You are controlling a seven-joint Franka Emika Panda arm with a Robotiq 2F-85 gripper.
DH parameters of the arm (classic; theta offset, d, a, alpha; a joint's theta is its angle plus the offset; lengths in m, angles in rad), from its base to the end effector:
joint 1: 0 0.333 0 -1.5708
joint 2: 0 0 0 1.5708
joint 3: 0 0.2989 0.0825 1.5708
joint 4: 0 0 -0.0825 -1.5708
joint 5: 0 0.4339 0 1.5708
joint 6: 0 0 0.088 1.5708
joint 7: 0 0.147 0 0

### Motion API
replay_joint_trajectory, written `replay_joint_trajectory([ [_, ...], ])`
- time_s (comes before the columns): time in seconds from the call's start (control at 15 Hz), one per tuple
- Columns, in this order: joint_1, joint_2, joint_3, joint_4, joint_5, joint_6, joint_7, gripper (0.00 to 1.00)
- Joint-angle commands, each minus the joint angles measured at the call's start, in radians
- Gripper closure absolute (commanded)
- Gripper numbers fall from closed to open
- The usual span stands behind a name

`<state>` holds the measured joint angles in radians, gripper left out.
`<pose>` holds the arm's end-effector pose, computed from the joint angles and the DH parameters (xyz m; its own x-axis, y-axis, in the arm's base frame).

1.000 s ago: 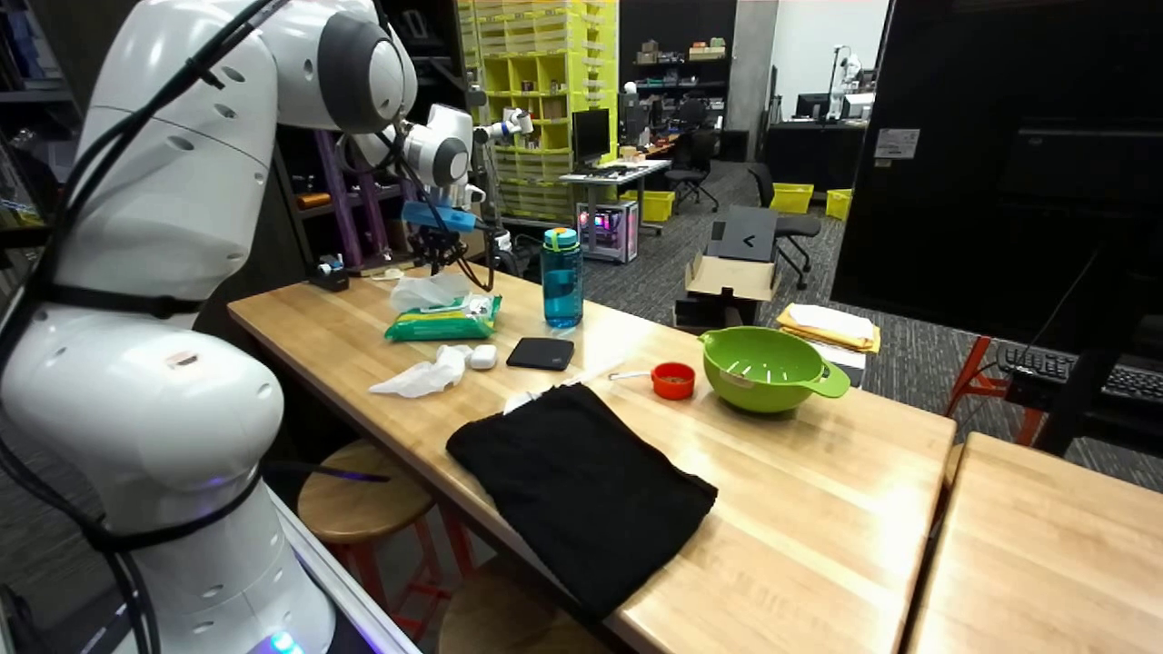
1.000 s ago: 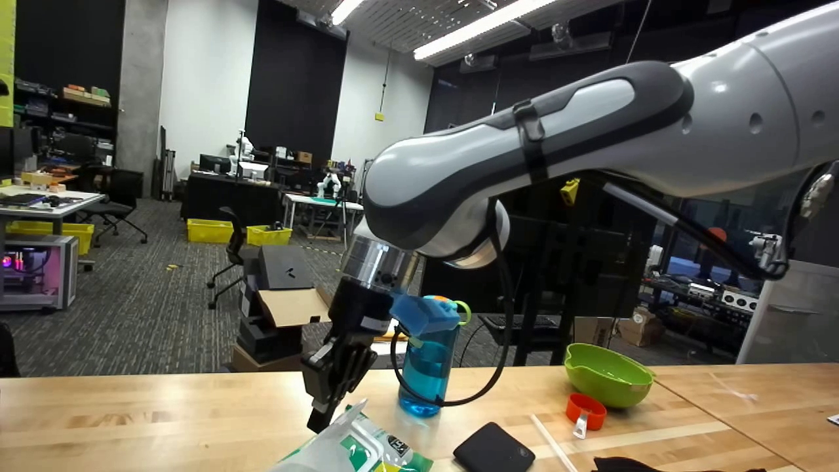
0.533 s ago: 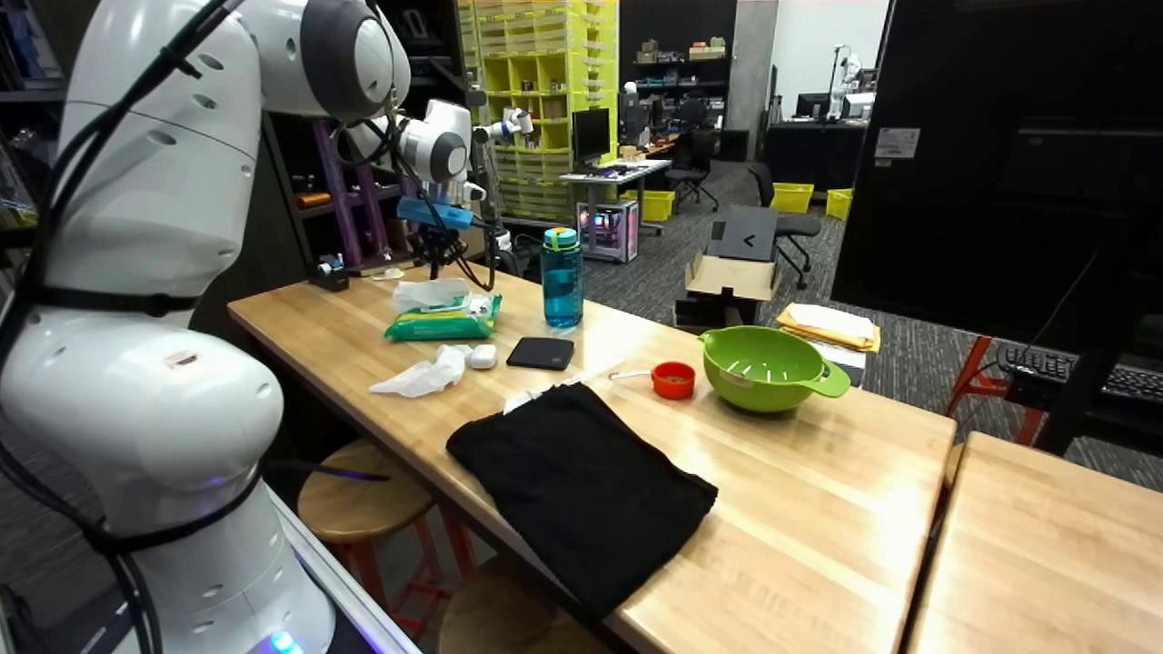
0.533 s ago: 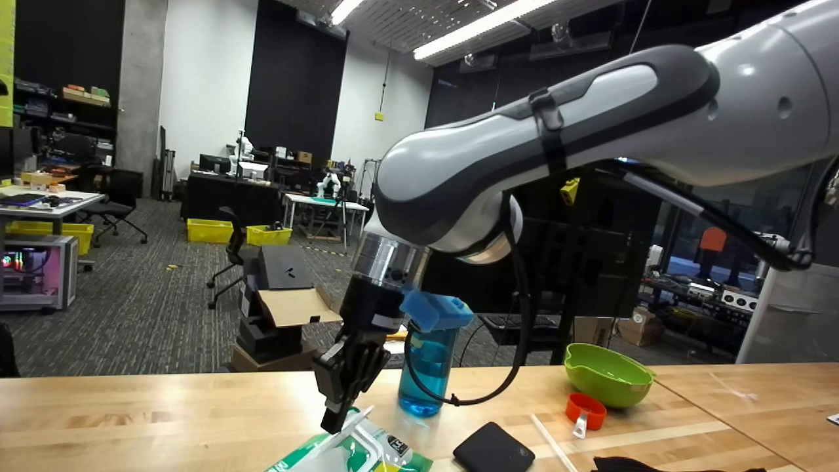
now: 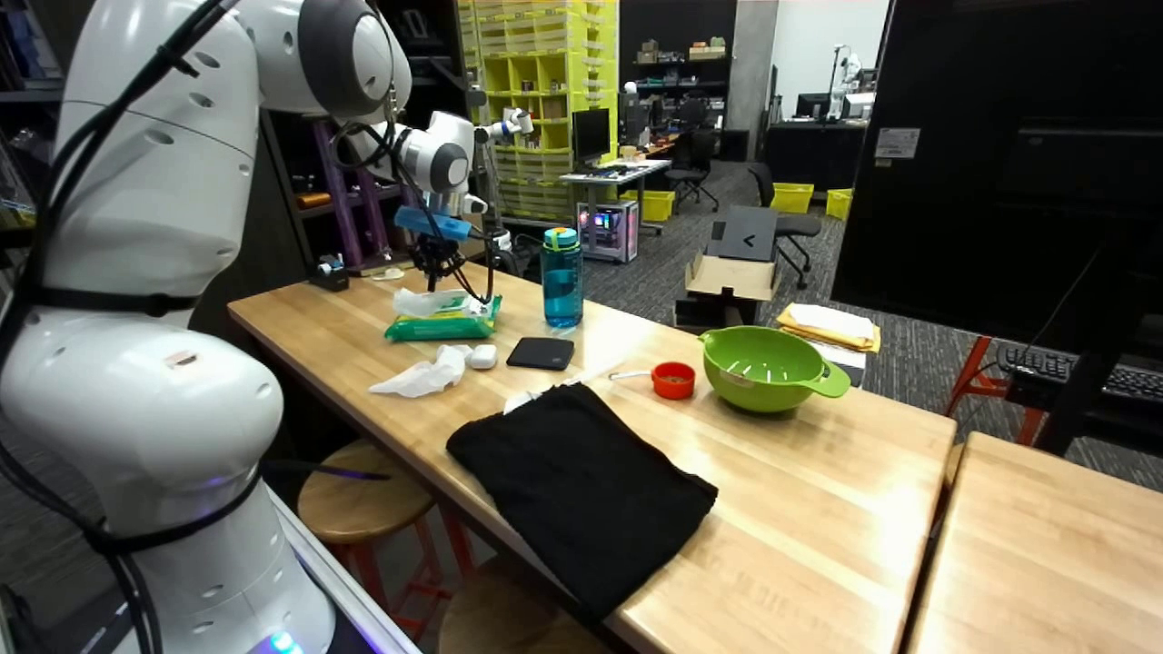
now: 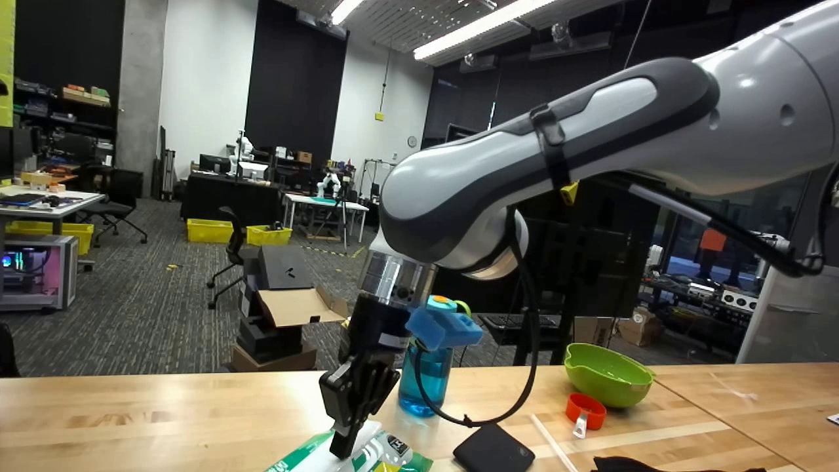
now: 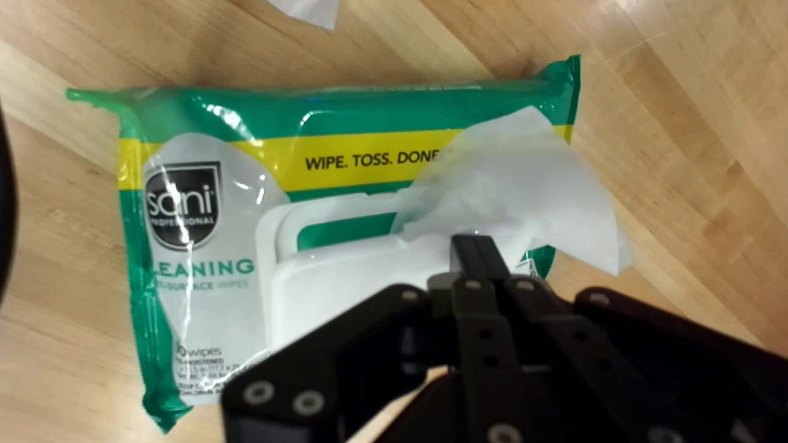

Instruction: Close the green object completely

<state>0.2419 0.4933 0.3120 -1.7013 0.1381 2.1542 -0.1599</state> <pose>0.5951 0.3677 0.2376 0.8244 0.5660 0.0061 0.5480 -0.7955 -0.2584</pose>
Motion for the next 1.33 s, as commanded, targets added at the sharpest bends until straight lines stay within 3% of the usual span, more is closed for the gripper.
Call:
replay_joint_trajectory([
  [0.0,0.002,-0.048,-0.017,-0.058,0.022,0.011,0.026,1.0],
  [0.67,-0.022,-0.07,-0.029,-0.13,0.035,0.04,0.029,1.0],
  [1.27,-0.04,-0.028,-0.034,-0.105,0.038,0.089,0.009,1.0],
])
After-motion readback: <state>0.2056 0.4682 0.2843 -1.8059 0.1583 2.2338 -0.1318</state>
